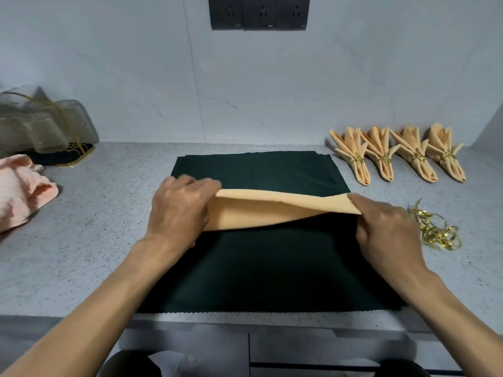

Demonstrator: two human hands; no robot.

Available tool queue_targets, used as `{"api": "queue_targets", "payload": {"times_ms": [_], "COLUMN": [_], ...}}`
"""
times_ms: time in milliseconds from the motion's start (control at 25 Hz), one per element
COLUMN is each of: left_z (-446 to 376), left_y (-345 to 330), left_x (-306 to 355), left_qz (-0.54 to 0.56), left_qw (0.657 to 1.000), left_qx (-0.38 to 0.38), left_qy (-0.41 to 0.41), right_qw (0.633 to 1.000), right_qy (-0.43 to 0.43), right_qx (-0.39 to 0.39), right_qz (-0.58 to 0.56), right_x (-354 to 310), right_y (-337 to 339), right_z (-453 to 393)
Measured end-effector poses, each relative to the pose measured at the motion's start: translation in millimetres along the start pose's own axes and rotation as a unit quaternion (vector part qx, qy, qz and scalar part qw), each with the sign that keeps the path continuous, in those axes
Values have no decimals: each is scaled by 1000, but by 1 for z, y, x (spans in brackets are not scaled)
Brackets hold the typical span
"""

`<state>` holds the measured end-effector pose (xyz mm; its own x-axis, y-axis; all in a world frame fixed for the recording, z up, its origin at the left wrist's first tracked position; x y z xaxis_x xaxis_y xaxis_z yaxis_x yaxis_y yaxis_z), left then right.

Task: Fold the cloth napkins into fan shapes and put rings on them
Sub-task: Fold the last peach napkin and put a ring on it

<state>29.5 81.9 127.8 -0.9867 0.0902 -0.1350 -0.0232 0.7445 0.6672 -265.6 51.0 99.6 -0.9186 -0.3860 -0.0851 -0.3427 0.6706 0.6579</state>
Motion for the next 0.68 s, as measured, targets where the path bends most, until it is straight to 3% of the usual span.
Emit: {"api": "queue_targets", "payload": {"times_ms": [80,160,320,440,520,560,680], "left_z": [14,46,110,123,118,108,74], "left_y": [8,1,-39,-51,-52,-53,-69], "left_x": [7,4,-18,-29,-40,-44,-52], "left_qz": [2,20,37,73,157,195,170], "left_qw": [998,997,983,940,891,881,925], "left_qx": [53,23,-176,-333,-416,-407,-296], "left_qy": [-44,-75,-45,-3,93,140,166], "right_qw": [998,996,965,919,891,897,928], "right_qy": [46,63,88,68,28,19,1], "right_qx": [15,-39,-249,-387,-449,-436,-360], "right_qz": [31,41,-4,-30,-62,-76,-97], "right_x": [2,17,28,29,29,26,10], "right_y": [13,6,-39,-54,-61,-65,-92], "right_z": [13,41,89,85,72,60,26]}}
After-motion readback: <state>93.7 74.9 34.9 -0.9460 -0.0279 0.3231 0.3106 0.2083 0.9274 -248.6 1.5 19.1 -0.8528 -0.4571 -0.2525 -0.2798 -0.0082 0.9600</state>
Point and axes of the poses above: each hand's wrist, its own z-axis away from the middle knuckle, its own y-axis out of the back of the hand, x = y × z, the point moved 9 cm from there along -z, towards the middle knuckle, and after that the axes turned 10 degrees about x, right-handed, at the moved point
